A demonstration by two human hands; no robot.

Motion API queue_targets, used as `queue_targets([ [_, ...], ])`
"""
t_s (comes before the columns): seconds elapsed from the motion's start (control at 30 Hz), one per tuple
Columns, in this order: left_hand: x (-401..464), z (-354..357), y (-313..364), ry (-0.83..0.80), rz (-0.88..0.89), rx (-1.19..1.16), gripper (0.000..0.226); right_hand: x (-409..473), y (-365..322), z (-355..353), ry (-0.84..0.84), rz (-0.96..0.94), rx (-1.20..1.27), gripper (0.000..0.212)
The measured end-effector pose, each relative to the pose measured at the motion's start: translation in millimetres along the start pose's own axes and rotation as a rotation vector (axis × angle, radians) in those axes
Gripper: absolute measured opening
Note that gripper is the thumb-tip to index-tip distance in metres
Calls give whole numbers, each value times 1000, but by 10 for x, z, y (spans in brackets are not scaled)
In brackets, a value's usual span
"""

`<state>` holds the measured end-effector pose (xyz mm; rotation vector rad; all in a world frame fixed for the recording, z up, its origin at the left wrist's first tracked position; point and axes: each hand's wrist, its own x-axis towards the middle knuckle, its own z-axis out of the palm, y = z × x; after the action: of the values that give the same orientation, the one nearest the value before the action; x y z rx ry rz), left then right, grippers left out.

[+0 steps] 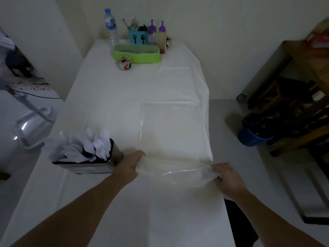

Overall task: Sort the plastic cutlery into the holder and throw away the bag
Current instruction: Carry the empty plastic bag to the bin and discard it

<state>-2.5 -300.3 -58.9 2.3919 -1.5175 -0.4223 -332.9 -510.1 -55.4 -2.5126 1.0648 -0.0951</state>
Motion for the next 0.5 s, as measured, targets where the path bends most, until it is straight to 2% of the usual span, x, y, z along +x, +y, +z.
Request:
queue_targets([
  [0.07, -100, -5, 40, -3, -46, -119, 29, -141, -108, -25, 21, 46, 109, 23],
  [0.17, -301, -67, 220, 42, -245, -285, 18, -321, -307, -2, 57, 225, 306, 24],
  [0.27, -577, -66, 259, 31, -307, -416, 21, -479, -448, 112, 85, 391, 473, 18],
  [0.43, -984, -87, 264, 14, -319, -450, 2, -771, -694, 163, 187, 476, 563, 35],
  [0.5, -1075, -87, 271, 2, -347, -496, 11, -836, -784, 152, 203, 495, 565, 39],
])
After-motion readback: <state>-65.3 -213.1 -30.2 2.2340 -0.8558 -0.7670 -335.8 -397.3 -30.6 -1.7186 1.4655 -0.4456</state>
